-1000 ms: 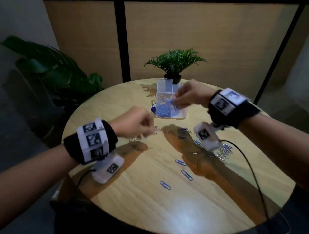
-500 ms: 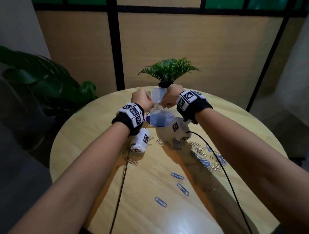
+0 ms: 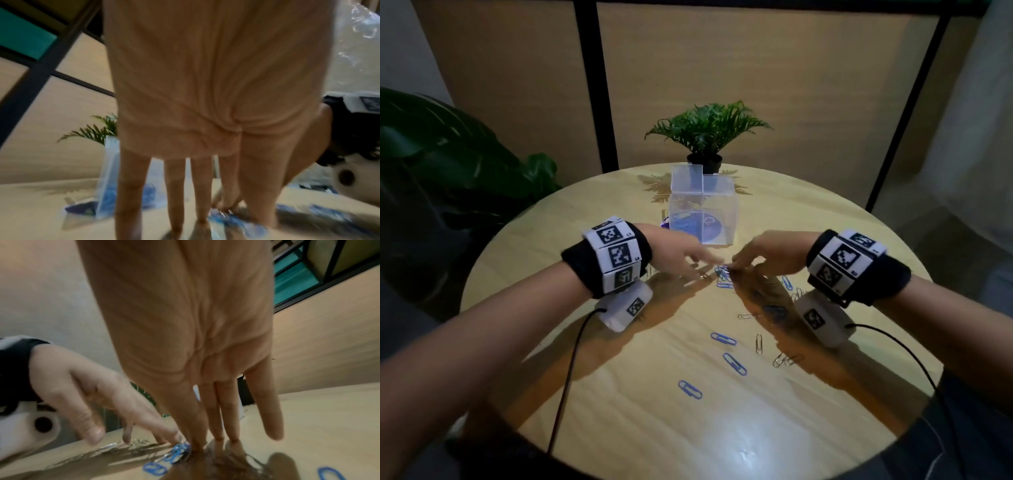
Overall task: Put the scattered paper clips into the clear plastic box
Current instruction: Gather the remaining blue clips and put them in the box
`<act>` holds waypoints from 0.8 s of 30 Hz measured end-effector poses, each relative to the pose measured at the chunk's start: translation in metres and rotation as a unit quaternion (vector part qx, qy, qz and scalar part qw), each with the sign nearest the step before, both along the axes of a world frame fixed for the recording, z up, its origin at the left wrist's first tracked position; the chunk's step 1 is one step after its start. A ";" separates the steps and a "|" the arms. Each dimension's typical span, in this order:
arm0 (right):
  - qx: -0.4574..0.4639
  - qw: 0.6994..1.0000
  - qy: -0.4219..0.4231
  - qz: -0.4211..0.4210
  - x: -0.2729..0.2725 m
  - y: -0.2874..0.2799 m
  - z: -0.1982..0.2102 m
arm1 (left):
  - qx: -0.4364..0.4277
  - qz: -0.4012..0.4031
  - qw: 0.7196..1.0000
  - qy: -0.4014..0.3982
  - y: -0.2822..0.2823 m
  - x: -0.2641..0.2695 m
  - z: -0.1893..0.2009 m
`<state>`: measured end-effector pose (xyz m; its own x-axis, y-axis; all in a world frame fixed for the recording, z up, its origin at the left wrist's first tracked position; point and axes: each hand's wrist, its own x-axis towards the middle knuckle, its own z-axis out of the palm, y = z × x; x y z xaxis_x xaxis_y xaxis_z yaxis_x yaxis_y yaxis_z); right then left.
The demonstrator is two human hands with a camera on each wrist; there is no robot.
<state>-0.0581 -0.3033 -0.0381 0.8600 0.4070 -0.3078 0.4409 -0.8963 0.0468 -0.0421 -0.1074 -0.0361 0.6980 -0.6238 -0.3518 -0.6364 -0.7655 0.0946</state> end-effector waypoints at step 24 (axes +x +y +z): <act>-0.139 0.989 0.056 -0.011 -0.031 -0.014 -0.012 | 0.123 -0.033 0.992 0.013 0.001 -0.058 -0.018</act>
